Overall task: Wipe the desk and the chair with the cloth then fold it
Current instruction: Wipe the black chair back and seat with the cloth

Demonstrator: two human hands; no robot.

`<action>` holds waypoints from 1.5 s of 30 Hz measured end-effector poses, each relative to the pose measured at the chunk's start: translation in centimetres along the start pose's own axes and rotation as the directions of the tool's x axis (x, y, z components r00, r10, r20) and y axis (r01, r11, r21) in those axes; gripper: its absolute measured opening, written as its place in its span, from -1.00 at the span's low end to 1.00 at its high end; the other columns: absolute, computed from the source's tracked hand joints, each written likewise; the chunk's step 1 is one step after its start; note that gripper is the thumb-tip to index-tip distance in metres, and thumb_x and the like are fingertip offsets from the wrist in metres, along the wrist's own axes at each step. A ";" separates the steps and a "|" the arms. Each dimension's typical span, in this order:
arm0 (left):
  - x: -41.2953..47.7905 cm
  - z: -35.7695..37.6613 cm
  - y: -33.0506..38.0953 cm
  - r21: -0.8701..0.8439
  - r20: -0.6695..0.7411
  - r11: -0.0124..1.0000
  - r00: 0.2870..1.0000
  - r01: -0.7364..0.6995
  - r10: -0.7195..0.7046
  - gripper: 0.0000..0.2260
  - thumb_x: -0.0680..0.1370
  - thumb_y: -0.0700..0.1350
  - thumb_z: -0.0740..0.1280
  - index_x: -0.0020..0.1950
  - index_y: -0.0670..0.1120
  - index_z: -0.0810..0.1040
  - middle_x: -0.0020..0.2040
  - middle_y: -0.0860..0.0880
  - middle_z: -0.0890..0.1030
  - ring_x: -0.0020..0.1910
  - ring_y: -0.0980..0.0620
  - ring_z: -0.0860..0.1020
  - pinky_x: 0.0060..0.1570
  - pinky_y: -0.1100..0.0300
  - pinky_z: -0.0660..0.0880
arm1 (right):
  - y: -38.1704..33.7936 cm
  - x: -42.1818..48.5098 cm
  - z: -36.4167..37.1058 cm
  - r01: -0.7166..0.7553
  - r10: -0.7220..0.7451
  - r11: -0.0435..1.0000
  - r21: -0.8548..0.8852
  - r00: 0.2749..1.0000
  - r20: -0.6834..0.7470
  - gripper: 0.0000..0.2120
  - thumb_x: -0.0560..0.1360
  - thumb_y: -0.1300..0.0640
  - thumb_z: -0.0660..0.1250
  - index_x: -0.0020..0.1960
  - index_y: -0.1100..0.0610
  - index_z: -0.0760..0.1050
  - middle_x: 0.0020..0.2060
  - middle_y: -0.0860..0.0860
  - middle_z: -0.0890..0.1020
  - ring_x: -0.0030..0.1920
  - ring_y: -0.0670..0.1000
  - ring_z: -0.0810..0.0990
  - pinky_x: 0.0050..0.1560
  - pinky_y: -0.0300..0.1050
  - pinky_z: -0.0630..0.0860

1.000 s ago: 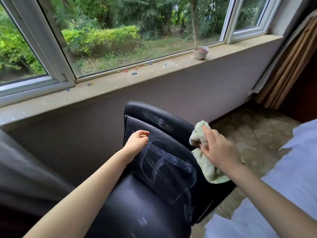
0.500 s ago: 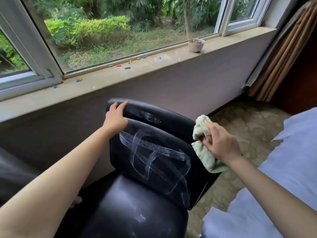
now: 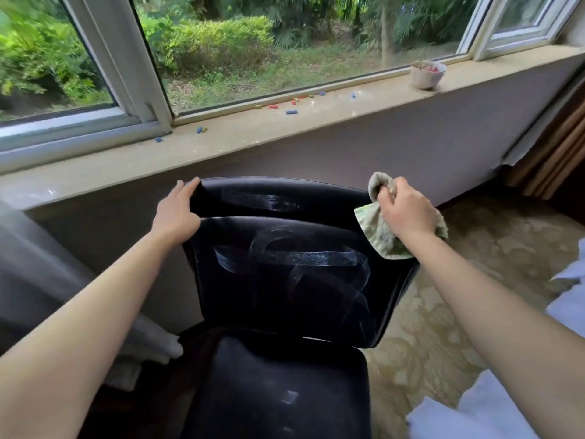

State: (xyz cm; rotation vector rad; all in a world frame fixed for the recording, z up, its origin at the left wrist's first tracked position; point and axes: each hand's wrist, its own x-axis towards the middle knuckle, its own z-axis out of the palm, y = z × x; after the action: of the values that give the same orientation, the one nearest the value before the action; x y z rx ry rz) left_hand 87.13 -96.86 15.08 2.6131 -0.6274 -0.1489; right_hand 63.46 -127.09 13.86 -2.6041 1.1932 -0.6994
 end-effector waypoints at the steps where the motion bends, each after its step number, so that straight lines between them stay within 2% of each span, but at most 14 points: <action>1: 0.2 -0.7 -1.0 0.006 -0.005 1.000 1.000 -0.005 0.005 -0.27 0.40 -0.40 0.14 0.52 0.06 0.17 0.53 -0.07 0.18 0.48 -0.13 0.19 0.39 0.01 0.24 | -1.2 0.2 0.3 -0.002 0.002 1.000 -0.003 1.000 -0.011 -0.75 0.58 -0.01 0.09 -0.13 0.16 0.29 -0.14 0.21 0.57 -0.14 0.24 0.49 -0.22 -0.03 0.29; 6: 0.4 -4.2 -5.7 -0.034 0.036 0.999 0.999 -0.001 0.002 -0.35 0.39 -0.39 0.16 0.44 0.05 0.36 0.35 -0.04 0.47 0.35 -0.04 0.40 0.24 0.24 0.31 | -7.2 0.3 2.4 -0.019 0.015 0.999 -0.037 0.994 -0.106 -0.68 0.58 0.01 0.10 -0.05 0.27 0.42 -0.09 0.29 0.57 -0.04 0.31 0.50 -0.05 0.07 0.36; 9: 0.1 -5.9 -7.8 -0.026 0.079 0.999 0.996 -0.038 0.040 -0.36 0.38 -0.42 0.13 0.41 0.02 0.40 0.30 -0.06 0.52 0.31 -0.02 0.44 0.21 0.29 0.29 | -13.1 -0.1 4.7 0.114 -0.115 0.993 -0.021 0.987 -0.116 -0.60 0.51 -0.03 0.03 -0.07 0.28 0.45 -0.13 0.25 0.59 -0.08 0.28 0.52 -0.05 0.08 0.36; 13: -0.1 -7.8 -9.1 0.074 0.098 0.993 0.992 -0.091 0.084 -0.45 0.42 -0.36 0.18 0.36 0.02 0.47 0.23 -0.04 0.57 0.24 -0.05 0.50 0.21 0.21 0.36 | -22.9 -2.3 8.0 0.269 -0.267 0.963 0.029 0.961 -0.067 -0.73 0.53 0.04 0.17 -0.01 0.24 0.49 -0.13 0.19 0.61 -0.08 0.24 0.53 -0.03 0.07 0.37; 16: 0.0 -8.5 -10.0 0.087 0.047 0.988 0.991 -0.129 0.126 -0.67 0.47 -0.26 0.30 0.20 -0.04 0.60 0.13 -0.06 0.64 0.16 -0.07 0.55 0.15 0.16 0.42 | -31.0 -5.4 10.3 0.406 -0.405 0.913 0.031 0.914 -0.024 -0.78 0.42 0.03 0.30 -0.11 0.19 0.53 -0.26 0.16 0.60 -0.22 0.21 0.56 -0.17 0.00 0.42; 19: 0.1 -9.0 -11.0 0.084 0.028 0.990 0.993 -0.114 0.112 -0.93 0.41 -0.18 0.40 -0.15 -0.07 0.66 -0.11 -0.12 0.67 -0.04 -0.13 0.59 -0.12 0.16 0.42 | -36.8 -8.9 12.2 0.498 -0.501 0.865 0.059 0.861 0.087 -0.76 0.23 -0.03 0.47 -0.22 0.10 0.55 -0.37 0.02 0.60 -0.34 0.11 0.56 -0.26 -0.13 0.45; 23: 0.1 -10.2 -12.3 0.109 0.034 0.992 0.997 -0.070 0.067 -0.95 0.35 -0.12 0.46 -0.27 -0.07 0.63 -0.29 -0.10 0.59 -0.15 -0.16 0.57 -0.22 0.16 0.42 | -37.6 -9.7 12.2 0.591 -0.596 0.803 0.081 0.795 0.115 -0.70 0.32 -0.07 0.22 -0.12 0.10 0.59 -0.34 -0.01 0.60 -0.33 0.08 0.56 -0.24 -0.15 0.48; 26: 0.2 -10.5 -12.4 0.123 0.063 0.989 0.995 -0.079 0.072 -0.87 0.33 -0.06 0.49 -0.14 0.00 0.66 -0.18 -0.03 0.64 -0.07 -0.08 0.58 -0.10 0.13 0.50 | -34.9 -8.4 11.7 0.664 -0.670 0.742 0.091 0.741 0.051 -0.55 0.34 -0.03 0.08 0.00 0.19 0.57 -0.31 0.09 0.59 -0.31 0.16 0.56 -0.29 -0.05 0.50; 29: 0.5 -10.4 -11.9 0.173 0.116 0.979 0.989 -0.112 0.092 -0.68 0.34 0.01 0.49 0.08 0.06 0.63 0.02 0.03 0.66 0.07 -0.01 0.57 0.06 0.05 0.53 | -30.1 -6.4 11.0 0.619 -0.620 0.781 0.087 0.785 -0.017 -0.56 0.35 0.02 0.10 0.12 0.19 0.48 -0.16 0.16 0.60 -0.17 0.20 0.59 -0.13 0.01 0.53; 32: 0.8 -10.0 -10.8 0.266 0.151 0.952 0.982 -0.150 0.113 -0.64 0.37 0.04 0.48 0.16 0.07 0.60 0.05 0.01 0.64 0.10 -0.04 0.56 0.04 0.06 0.53 | -24.3 -4.1 9.6 0.476 -0.474 0.876 0.072 0.879 -0.041 -0.56 0.39 0.03 0.05 0.13 0.25 0.44 -0.08 0.26 0.58 -0.05 0.27 0.57 -0.01 0.12 0.50; 36: 1.3 -9.1 -9.5 0.301 0.118 0.941 0.985 -0.155 0.125 -0.70 0.39 -0.02 0.46 0.13 0.07 0.62 0.03 -0.02 0.63 0.08 -0.07 0.55 -0.04 0.06 0.53 | -16.8 -1.8 7.6 0.027 -0.026 1.000 0.008 0.995 -0.094 -0.60 0.54 0.03 0.09 0.25 0.24 0.43 0.28 0.28 0.43 0.36 0.28 0.31 0.35 0.18 0.18; 39: 1.8 -8.2 -9.0 0.296 0.079 0.940 0.985 -0.169 0.152 -0.74 0.41 -0.08 0.43 0.09 0.03 0.61 0.02 -0.03 0.61 0.12 -0.06 0.51 -0.13 0.10 0.45 | -12.2 -1.9 6.7 -0.264 0.262 0.965 0.008 0.953 -0.150 -0.63 0.58 0.03 0.14 0.35 0.13 0.34 0.44 0.22 0.23 0.47 0.25 0.08 0.44 0.23 -0.05; 42: 2.6 -7.4 -8.4 0.300 0.070 0.937 0.984 -0.178 0.165 -0.82 0.41 -0.11 0.42 0.00 -0.01 0.61 -0.04 -0.06 0.58 0.11 -0.08 0.49 -0.21 0.13 0.35 | -11.5 -1.9 7.5 -0.341 0.347 0.938 0.064 0.922 -0.170 -0.57 0.58 0.02 0.09 0.41 0.13 0.31 0.46 0.27 0.18 0.47 0.32 0.06 0.44 0.20 0.00; 45: 3.6 -6.8 -8.2 0.314 0.064 0.932 0.984 -0.179 0.168 -0.83 0.40 -0.11 0.44 -0.02 -0.01 0.62 -0.06 -0.07 0.59 0.05 -0.11 0.52 -0.22 0.13 0.36 | -14.6 -1.9 9.2 -0.329 0.358 0.931 0.156 0.907 -0.222 -0.54 0.56 0.01 0.03 0.34 0.21 0.41 0.39 0.34 0.28 0.40 0.41 0.20 0.38 0.24 0.16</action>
State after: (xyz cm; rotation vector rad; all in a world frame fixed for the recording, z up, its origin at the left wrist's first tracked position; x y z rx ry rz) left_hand 95.02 -89.30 17.49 2.8482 -0.9630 -0.0410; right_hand 76.58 -116.27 10.46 -2.1749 1.5808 -1.0012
